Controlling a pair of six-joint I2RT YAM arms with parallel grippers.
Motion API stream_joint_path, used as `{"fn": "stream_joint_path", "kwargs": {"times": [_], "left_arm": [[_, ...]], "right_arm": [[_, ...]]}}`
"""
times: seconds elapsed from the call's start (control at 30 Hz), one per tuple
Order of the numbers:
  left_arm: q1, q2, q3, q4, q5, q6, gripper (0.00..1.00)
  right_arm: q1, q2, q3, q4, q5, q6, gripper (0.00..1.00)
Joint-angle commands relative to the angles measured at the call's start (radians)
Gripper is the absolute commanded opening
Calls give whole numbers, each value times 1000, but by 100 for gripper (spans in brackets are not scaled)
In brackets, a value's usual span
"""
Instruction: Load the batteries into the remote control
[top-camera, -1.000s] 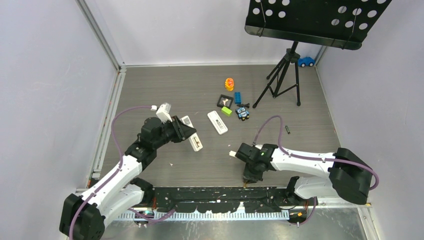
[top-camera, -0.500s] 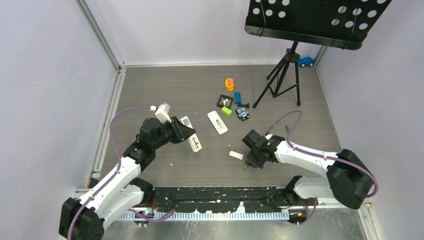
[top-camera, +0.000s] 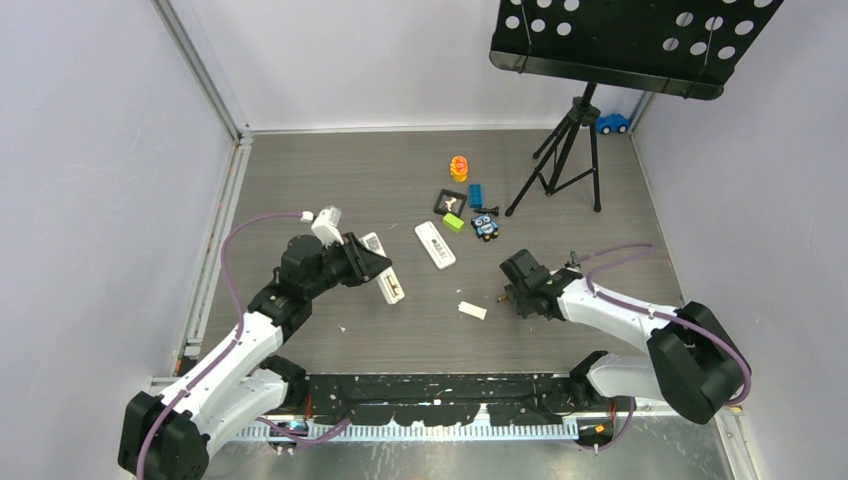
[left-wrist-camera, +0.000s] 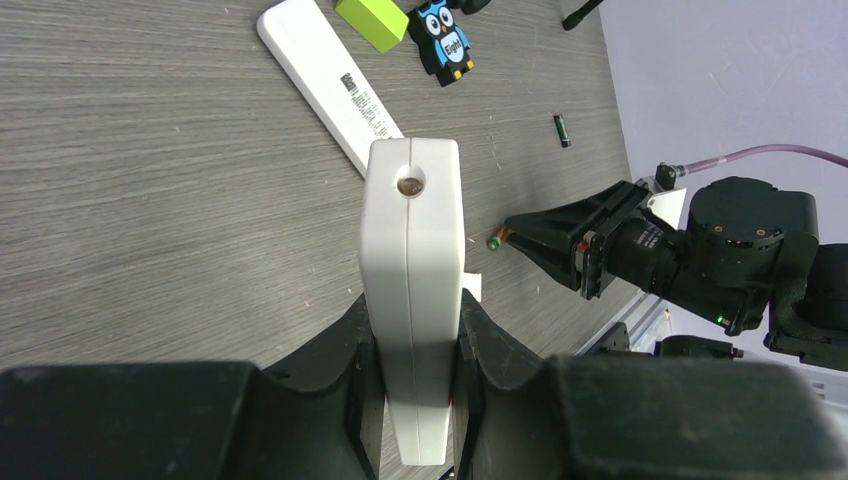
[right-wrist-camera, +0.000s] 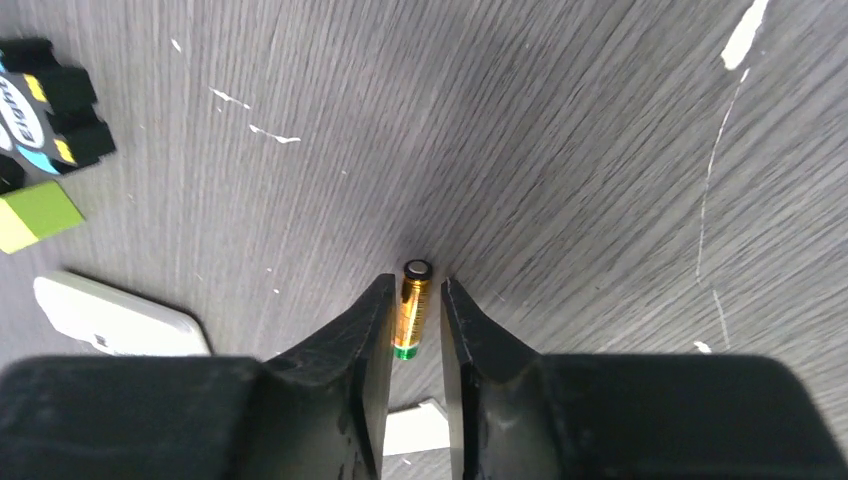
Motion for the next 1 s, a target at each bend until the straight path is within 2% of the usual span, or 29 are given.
{"fn": "stream_joint_path", "kwargs": {"times": [0.0, 0.17, 0.27, 0.43, 0.47, 0.57, 0.67, 0.8, 0.97], "left_arm": [[5, -2, 11, 58, 6, -9, 0], [5, -7, 10, 50, 0, -5, 0], [5, -14, 15, 35, -7, 4, 0], [7, -23, 33, 7, -19, 28, 0], [7, -27, 42, -27, -25, 36, 0], [8, -30, 46, -38, -32, 39, 0], [10, -15, 66, -56, -16, 46, 0], [11, -1, 84, -71, 0, 47, 0], [11, 10, 93, -73, 6, 40, 0]], "right_arm": [[-5, 20, 0, 4, 110, 143, 32], [-5, -16, 41, -36, 139, 89, 48], [-5, -78, 67, -2, 206, -94, 59], [-32, -141, 91, 309, 182, -826, 67], [-38, -110, 149, 374, 78, -1198, 67], [-45, -25, 254, 310, 3, -1492, 67], [-51, 102, 409, 145, -78, -1671, 67], [-54, 252, 566, -78, -224, -1942, 61], [-54, 350, 612, -108, -295, -2142, 59]]}}
